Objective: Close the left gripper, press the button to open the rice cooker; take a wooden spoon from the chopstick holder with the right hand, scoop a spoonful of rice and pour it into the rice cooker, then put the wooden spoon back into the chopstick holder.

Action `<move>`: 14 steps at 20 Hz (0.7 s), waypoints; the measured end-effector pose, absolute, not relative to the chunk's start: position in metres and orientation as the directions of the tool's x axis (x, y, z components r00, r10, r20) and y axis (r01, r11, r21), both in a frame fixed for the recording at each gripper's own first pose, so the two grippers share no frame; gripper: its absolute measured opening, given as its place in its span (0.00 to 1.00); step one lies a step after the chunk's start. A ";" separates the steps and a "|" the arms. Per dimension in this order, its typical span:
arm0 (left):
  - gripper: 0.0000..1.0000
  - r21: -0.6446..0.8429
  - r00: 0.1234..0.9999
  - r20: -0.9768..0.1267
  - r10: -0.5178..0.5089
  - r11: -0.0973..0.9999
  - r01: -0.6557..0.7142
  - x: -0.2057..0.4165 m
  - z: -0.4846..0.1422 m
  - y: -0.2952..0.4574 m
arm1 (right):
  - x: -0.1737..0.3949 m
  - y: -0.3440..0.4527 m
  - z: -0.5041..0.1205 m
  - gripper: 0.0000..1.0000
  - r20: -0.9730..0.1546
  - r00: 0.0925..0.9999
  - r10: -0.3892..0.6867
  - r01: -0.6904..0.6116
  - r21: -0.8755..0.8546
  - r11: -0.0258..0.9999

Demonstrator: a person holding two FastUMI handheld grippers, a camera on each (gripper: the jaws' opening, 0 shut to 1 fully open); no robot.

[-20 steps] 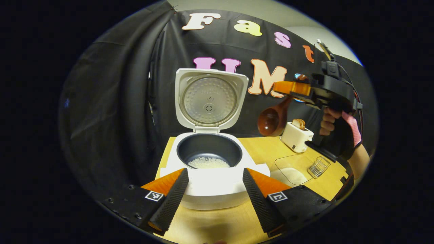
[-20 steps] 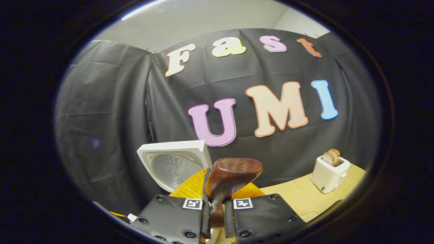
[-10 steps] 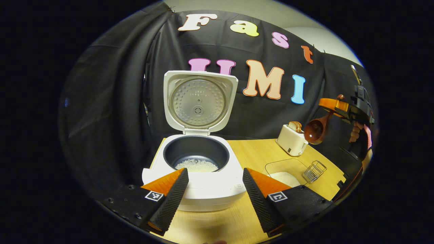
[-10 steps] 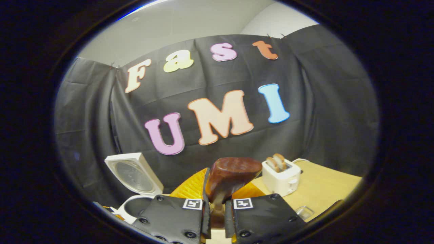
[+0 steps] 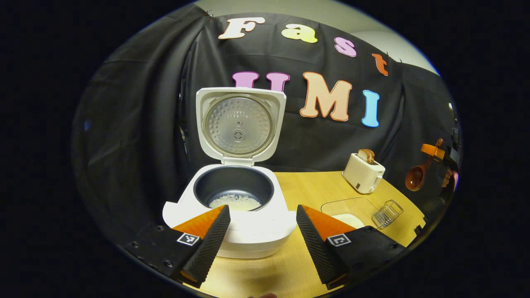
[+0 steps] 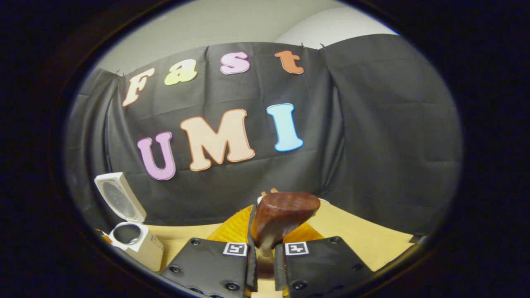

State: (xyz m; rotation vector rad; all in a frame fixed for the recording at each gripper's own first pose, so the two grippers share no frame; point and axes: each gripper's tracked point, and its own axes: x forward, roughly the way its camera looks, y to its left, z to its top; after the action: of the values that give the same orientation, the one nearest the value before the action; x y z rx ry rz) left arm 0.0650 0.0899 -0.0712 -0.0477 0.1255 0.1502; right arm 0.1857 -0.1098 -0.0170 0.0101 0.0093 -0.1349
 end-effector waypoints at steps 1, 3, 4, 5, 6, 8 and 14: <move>0.95 -0.039 0.979 -0.130 0.159 0.985 -0.166 0.066 -0.072 0.089 | 0.189 -0.120 -0.021 0.17 -0.017 0.991 -0.136 0.136 0.009 0.991; 0.95 -0.049 0.975 -0.133 0.176 0.982 -0.184 0.069 -0.075 0.081 | 0.198 -0.140 -0.030 0.17 -0.029 0.990 -0.139 0.139 0.004 0.990; 0.95 -0.056 0.974 -0.133 0.183 0.980 -0.192 0.070 -0.077 0.076 | 0.203 -0.148 -0.035 0.17 -0.033 0.990 -0.136 0.136 -0.003 0.991; 0.95 -0.057 0.972 -0.134 0.191 0.978 -0.200 0.070 -0.079 0.072 | 0.206 -0.153 -0.041 0.17 -0.038 0.991 -0.130 0.130 -0.010 0.991; 0.95 -0.054 0.969 -0.136 0.204 0.976 -0.213 0.072 -0.081 0.070 | 0.210 -0.158 -0.048 0.17 -0.047 0.992 -0.121 0.121 -0.012 0.993; 0.95 -0.051 0.965 -0.137 0.225 0.971 -0.233 0.073 -0.083 0.064 | 0.220 -0.163 -0.065 0.17 -0.077 0.992 -0.098 0.097 -0.007 0.995; 0.93 -0.054 0.957 -0.134 0.256 0.963 -0.265 0.082 -0.085 0.050 | 0.233 -0.153 -0.114 0.18 -0.156 0.987 -0.020 0.021 -0.001 1.000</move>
State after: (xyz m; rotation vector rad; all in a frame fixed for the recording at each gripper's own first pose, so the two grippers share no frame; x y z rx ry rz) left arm 0.0820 0.0495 -0.0850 -0.0713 0.1266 0.2646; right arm 0.2331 -0.1532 -0.1136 0.0004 0.1570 -0.0206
